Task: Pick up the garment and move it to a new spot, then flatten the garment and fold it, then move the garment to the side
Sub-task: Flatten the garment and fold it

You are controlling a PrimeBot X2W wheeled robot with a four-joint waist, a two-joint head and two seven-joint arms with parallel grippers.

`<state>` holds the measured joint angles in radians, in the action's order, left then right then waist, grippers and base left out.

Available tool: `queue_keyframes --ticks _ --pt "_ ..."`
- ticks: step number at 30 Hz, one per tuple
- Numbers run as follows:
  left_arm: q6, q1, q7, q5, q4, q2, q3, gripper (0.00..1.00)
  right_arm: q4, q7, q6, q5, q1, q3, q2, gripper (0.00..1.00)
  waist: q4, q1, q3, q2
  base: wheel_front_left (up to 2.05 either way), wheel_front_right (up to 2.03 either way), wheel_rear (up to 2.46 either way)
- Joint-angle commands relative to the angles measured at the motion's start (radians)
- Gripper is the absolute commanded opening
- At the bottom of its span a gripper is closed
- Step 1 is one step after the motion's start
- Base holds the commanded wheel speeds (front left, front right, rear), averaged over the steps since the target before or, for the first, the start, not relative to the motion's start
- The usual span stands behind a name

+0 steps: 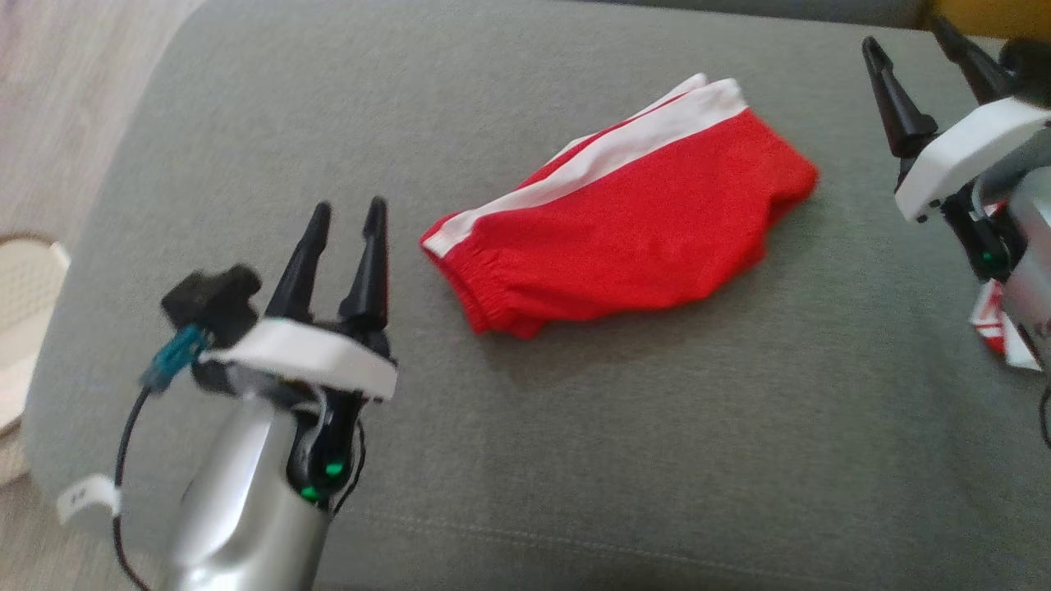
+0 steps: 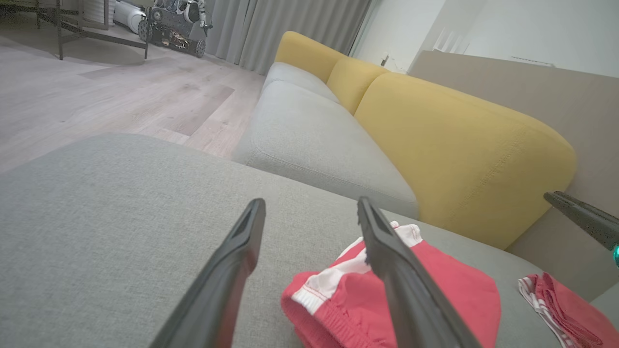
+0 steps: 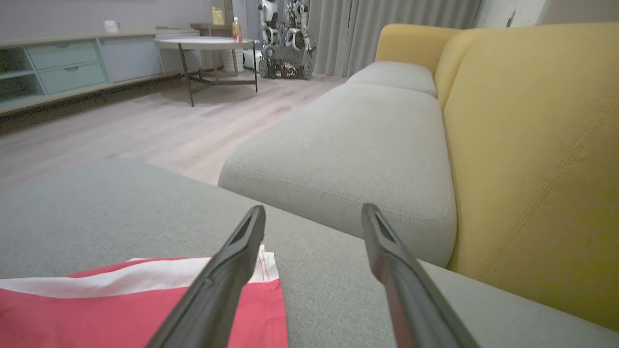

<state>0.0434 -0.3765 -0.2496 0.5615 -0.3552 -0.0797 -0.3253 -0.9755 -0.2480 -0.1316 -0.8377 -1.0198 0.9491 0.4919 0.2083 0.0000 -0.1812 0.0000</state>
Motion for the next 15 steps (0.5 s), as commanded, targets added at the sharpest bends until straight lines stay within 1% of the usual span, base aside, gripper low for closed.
queue_keyframes --ticks 1,3,8,12,15 --pt "0.005 0.002 -0.012 -0.024 0.056 -0.004 0.063 1.00 0.049 -0.013 0.001 0.045 0.028 -0.067 0.005 1.00 -0.054 0.0000 0.049 0.0000 0.00 0.00 0.00" --pt "0.012 0.046 -0.012 -0.053 0.087 0.007 0.101 1.00 0.104 -0.013 0.001 0.101 0.098 -0.180 -0.002 1.00 -0.076 0.0000 0.069 0.0000 0.00 0.00 0.00" --pt "0.032 0.141 -0.012 -0.112 0.144 0.024 0.166 1.00 0.265 -0.014 0.001 0.307 0.319 -0.439 -0.044 1.00 -0.120 0.0000 0.110 0.0000 0.00 0.00 0.00" --pt "0.047 0.204 -0.012 -0.158 0.187 0.028 0.187 1.00 0.389 -0.014 0.001 0.467 0.499 -0.622 -0.110 1.00 -0.142 0.0000 0.132 0.0000 0.00 0.00 0.00" --pt "0.049 0.242 -0.012 -0.153 0.208 0.029 0.182 1.00 0.470 -0.014 0.001 0.572 0.611 -0.725 -0.168 1.00 -0.156 0.0000 0.140 0.0000 0.00 0.00 0.00"
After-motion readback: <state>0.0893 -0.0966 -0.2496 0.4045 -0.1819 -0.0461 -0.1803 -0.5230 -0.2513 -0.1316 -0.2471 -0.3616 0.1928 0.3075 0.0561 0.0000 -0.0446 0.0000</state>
